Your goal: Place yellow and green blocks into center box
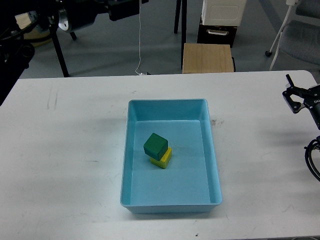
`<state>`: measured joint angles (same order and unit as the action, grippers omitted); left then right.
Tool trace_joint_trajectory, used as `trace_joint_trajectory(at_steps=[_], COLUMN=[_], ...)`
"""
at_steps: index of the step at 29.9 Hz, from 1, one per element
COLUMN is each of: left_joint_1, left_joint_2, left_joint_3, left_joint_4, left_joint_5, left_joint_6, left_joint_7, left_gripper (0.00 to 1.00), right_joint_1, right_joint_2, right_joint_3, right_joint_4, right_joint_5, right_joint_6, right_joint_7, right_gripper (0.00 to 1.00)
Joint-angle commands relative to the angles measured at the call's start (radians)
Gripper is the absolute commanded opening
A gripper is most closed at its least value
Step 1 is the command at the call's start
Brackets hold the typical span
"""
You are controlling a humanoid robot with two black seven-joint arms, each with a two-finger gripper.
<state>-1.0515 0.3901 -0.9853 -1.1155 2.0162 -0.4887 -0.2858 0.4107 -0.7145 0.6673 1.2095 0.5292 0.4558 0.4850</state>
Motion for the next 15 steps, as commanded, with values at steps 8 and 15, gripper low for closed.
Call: trace_joint_trajectory(at_steps=[8,15], left_joint_1=[0.195,0.300], left_joint_2=[0.110,0.108], left_joint_3=[-0.099,-0.102], left_joint_4=[0.253,0.395], left_joint_5=[-0.532,-1.122], left_joint_6=[0.000,0.022], left_joint_7=[0.000,0.094], left_gripper=[1.00,1.00], right_joint_1=[0.002,0.002], right_joint_2=[-0.019,-0.006], right_joint_3=[0.003,0.044], right_joint_4=[-0.002,-0.004], right_joint_5=[0.000,0.017], right_joint_6=[-0.054,-0.111], right_joint_7=[0.004,0.004], right_gripper=[0.99,0.99])
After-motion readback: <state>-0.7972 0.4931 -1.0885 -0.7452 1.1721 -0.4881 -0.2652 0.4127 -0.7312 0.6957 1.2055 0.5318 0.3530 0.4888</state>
